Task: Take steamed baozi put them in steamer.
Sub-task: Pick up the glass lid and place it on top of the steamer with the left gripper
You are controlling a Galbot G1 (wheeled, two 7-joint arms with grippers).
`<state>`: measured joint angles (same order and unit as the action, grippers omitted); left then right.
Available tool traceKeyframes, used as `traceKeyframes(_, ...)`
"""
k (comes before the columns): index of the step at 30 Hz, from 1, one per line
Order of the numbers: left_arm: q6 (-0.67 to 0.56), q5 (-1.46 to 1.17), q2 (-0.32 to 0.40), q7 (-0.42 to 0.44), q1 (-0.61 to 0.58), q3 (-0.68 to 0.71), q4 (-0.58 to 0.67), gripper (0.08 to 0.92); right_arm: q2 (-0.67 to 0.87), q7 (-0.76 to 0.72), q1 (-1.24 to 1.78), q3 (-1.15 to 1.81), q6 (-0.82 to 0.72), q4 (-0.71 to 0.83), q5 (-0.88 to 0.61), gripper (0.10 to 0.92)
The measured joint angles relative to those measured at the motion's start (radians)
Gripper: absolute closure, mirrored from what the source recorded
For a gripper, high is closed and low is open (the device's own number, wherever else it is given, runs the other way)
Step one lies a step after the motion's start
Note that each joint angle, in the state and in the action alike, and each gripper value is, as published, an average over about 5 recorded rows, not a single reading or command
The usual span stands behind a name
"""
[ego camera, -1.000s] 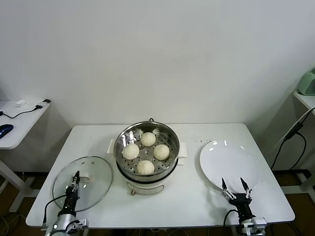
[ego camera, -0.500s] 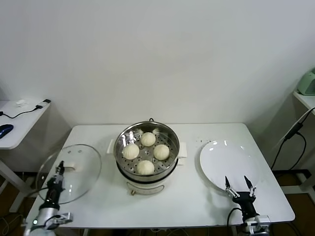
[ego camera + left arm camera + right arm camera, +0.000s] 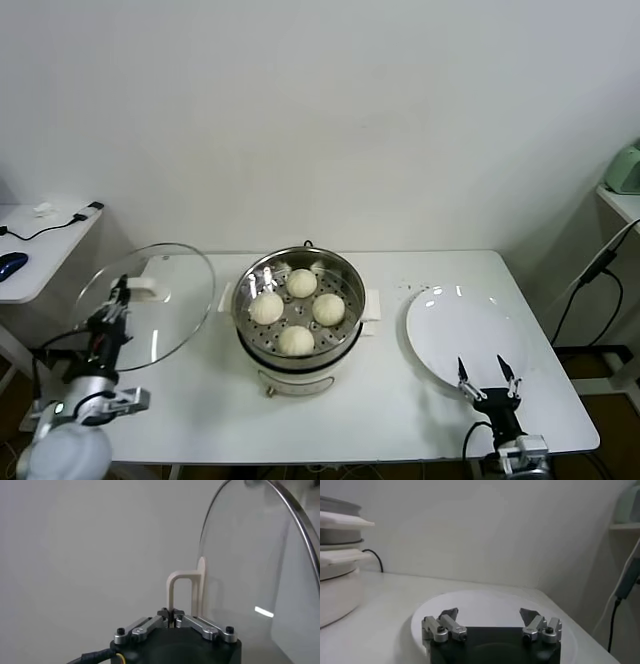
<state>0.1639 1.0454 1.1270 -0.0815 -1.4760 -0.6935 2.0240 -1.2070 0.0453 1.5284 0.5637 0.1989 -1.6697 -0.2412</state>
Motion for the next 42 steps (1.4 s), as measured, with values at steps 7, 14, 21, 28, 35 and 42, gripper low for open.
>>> traceKeyframes(7,0.147,0.122,0.026,0.116,0.064,0.182,0.085,0.868,-0.006,-0.005,0.02,-0.002,0.015,-0.016,0.025,0.203)
traceKeyframes(14,0.284,0.254,0.104,0.213,0.14,0.38,0.109,0.868,-0.009,-0.01,0.031,0.002,0.038,-0.013,0.033,0.203)
traceKeyframes(21,0.38,0.364,0.201,0.255,0.213,0.536,0.08,0.868,-0.017,-0.01,0.036,0.006,0.058,-0.005,0.038,0.203)
traceKeyframes(28,0.443,0.447,0.291,0.269,0.276,0.646,0.02,0.868,-0.025,-0.007,0.043,0.015,0.074,-0.004,0.041,0.203)
traceKeyframes(35,0.481,0.501,0.351,0.267,0.315,0.702,-0.049,0.868,-0.042,-0.007,0.048,0.028,0.09,0.001,0.046,0.203)
traceKeyframes(42,0.495,0.538,0.372,0.26,0.337,0.721,-0.109,0.868,-0.054,-0.004,0.047,0.033,0.103,0.007,0.05,0.203)
